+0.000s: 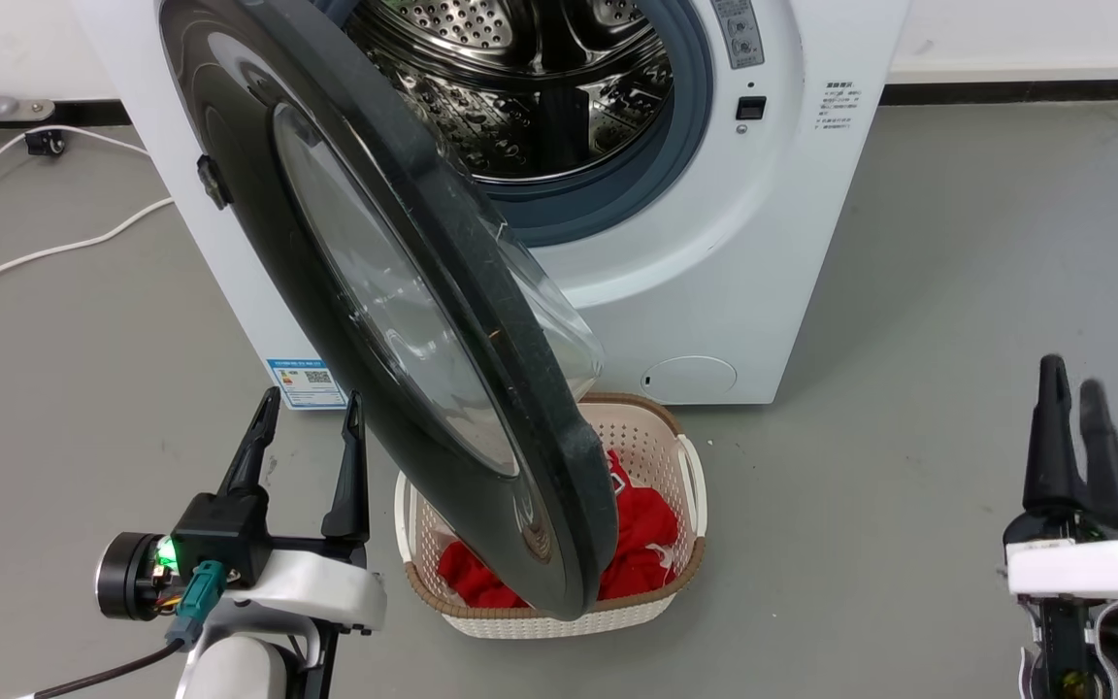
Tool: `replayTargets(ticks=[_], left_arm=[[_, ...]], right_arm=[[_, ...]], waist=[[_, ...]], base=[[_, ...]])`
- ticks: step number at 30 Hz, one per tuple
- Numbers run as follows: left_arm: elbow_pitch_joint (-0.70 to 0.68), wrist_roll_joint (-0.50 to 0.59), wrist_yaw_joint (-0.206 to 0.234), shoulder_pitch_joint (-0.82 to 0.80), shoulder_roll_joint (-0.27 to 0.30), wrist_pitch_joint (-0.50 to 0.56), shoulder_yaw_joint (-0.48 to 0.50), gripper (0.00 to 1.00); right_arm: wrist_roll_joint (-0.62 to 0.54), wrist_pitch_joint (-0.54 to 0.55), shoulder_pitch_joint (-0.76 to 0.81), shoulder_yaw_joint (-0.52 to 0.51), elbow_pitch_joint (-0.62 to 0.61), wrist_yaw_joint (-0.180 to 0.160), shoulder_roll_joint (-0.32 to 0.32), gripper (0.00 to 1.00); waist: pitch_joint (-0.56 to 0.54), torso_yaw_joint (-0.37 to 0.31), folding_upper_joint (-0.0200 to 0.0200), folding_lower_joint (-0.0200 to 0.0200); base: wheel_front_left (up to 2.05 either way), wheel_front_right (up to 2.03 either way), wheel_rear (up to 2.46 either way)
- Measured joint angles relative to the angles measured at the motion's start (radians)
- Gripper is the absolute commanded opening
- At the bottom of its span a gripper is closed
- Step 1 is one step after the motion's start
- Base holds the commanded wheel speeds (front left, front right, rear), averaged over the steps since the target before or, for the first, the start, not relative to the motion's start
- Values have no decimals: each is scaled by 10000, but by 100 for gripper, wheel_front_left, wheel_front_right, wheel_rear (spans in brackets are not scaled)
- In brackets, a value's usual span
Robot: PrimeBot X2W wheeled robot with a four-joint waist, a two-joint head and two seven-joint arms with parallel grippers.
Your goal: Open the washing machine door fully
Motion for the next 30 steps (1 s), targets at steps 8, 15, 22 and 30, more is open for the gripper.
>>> replayTargets(ticks=[8, 15, 22, 30], left_arm=[[-29, -6, 44, 0, 23, -2, 46, 100], [-31, -8, 52, 1, 31, 0, 65, 100], [-42, -8, 56, -4, 31, -2, 56, 100], [-40, -6, 54, -7, 35, -2, 31, 100]], right_arm=[[-4782, 0, 136, -286, -2234, 2, 326, 100], [-7058, 504, 876, 169, -2832, 2, 376, 100], [-7367, 512, 1214, 316, -1776, 2, 382, 100], [-7281, 272, 1053, 180, -754, 2, 382, 100]], waist=[[77, -14, 0, 0], [90, -7, 0, 0], [90, 28, 0, 0], [97, 45, 0, 0]], base=[[0, 0, 0], [0, 0, 0], [0, 0, 0], [0, 0, 0]])
